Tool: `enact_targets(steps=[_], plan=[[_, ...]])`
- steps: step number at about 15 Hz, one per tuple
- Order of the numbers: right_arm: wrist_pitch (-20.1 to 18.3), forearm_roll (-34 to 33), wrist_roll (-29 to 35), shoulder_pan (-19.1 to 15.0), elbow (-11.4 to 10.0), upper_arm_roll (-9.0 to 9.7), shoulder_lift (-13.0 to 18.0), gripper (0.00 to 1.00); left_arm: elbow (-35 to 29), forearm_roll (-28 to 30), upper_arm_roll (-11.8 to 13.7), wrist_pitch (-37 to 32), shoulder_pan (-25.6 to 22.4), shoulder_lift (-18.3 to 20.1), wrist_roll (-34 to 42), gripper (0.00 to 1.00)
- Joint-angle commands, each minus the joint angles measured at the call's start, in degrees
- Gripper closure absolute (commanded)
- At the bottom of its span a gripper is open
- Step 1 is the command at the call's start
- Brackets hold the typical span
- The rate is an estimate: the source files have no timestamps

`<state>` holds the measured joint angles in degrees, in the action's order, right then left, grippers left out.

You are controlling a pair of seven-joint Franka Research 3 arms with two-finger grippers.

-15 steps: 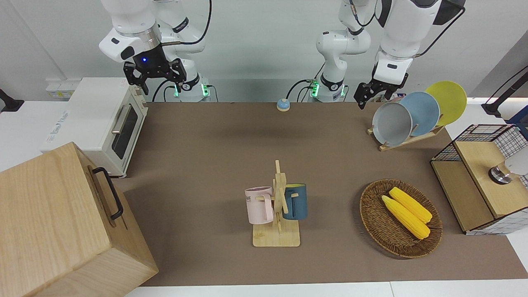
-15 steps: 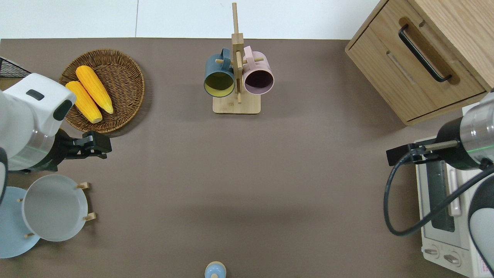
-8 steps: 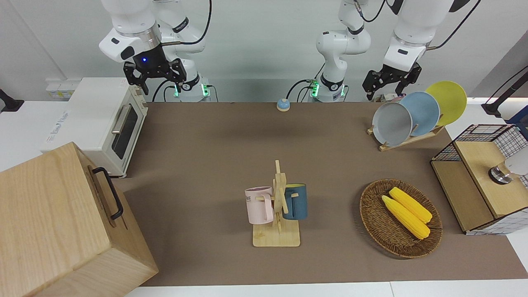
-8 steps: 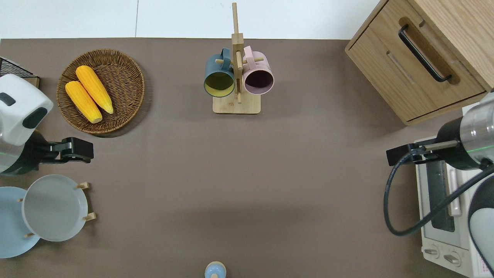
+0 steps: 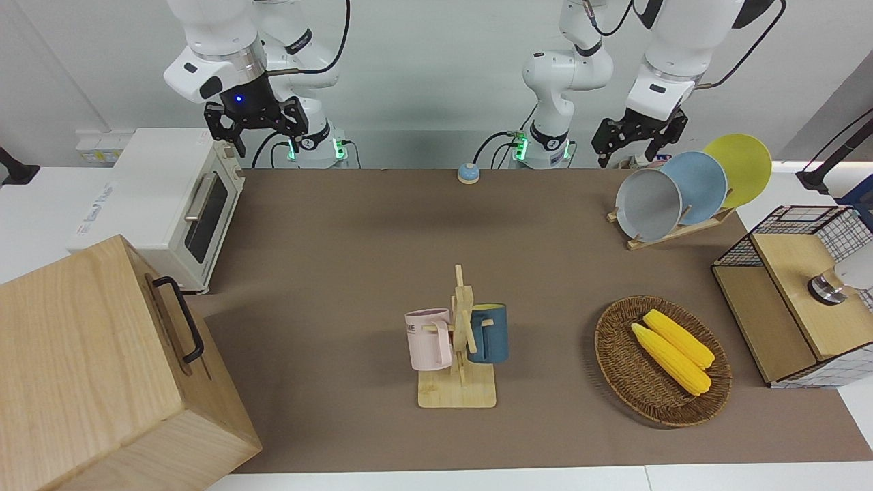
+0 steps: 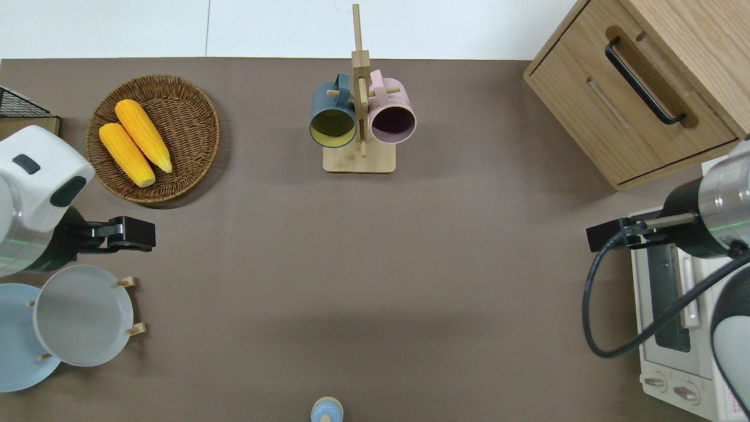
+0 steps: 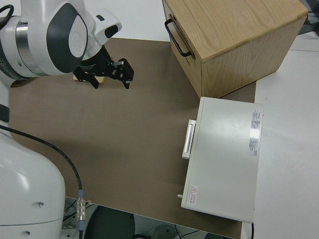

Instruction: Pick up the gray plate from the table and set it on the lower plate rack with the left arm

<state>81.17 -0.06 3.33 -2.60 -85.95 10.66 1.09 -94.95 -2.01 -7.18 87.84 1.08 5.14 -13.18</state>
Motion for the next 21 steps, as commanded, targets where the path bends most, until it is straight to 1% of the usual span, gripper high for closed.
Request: enact_targets(steps=[1,2,6,9,10,11,14,16,21], plan=[[-0.8,0.6,0.0,-0.6,0.3,0.32,0.1,0.011,-7.7,1.3,0.4,4.2,0.2,5.6,2.6,0.01],[-0.8,0.6,-0.1,-0.6,0.3,0.32,0.1,0.011,-7.7,1.3,0.4,3.7,0.0,5.7,4.1,0.01],[-0.8,0.6,-0.1,-0.6,0.3,0.32,0.1,0.013,-6.7,1.3,0.4,1.0,-0.2,5.5,3.0,0.01],[-0.8,0.6,-0.1,-0.6,0.3,0.32,0.1,0.011,-3.0,0.9,0.6,-0.1,-0.4,4.4,3.6,0.01],[-0.8,0.6,-0.1,-0.6,0.3,0.32,0.1,0.011,-2.6,0.8,0.8,-0.6,-0.5,4.5,4.0,0.01],[-0.8,0.6,-0.1,-0.6,0.3,0.32,0.1,0.013,-2.5,0.8,2.0,-0.6,-0.1,4.5,4.1,0.01],[-0.8,0.6,-0.1,-0.6,0.3,0.32,0.1,0.011,-2.6,1.0,2.9,-0.7,-0.2,4.9,7.0,0.01],[-0.8,0.6,-0.1,-0.6,0.3,0.32,0.1,0.011,-2.7,1.3,3.0,-0.6,-0.1,4.8,8.2,0.01],[-0.8,0.6,-0.1,-0.6,0.3,0.32,0.1,0.013,-2.7,1.4,2.9,-0.7,0.4,5.1,8.1,0.01]])
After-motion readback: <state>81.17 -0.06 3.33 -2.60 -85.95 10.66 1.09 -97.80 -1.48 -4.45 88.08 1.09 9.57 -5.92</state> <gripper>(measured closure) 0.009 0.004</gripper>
